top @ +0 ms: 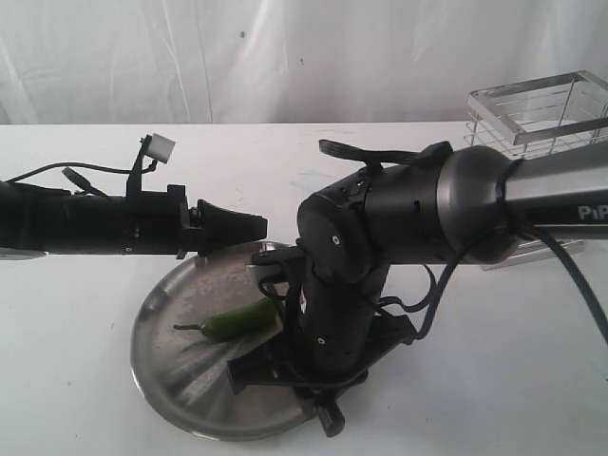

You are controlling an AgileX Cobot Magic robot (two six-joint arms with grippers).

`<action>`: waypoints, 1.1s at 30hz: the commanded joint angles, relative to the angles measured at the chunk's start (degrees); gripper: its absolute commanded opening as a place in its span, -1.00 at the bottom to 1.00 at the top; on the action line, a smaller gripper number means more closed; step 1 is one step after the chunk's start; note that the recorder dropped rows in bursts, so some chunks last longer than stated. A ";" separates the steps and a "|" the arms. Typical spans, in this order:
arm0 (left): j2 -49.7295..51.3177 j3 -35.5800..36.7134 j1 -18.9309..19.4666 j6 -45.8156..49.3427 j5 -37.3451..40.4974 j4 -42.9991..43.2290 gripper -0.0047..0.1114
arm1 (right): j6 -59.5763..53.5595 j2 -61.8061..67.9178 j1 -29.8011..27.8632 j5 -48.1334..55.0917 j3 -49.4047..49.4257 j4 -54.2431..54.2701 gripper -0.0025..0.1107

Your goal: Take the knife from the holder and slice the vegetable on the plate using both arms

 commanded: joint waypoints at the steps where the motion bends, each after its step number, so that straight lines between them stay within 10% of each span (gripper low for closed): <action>1: -0.07 -0.22 0.09 0.39 0.87 -1.34 -0.92 | -0.87 -0.07 0.10 -0.15 -0.16 0.42 -0.96; 33: 1.15 -0.12 -1.67 0.41 -4.71 -1.17 -0.92 | -1.99 -0.07 0.10 0.22 -0.16 1.93 -0.96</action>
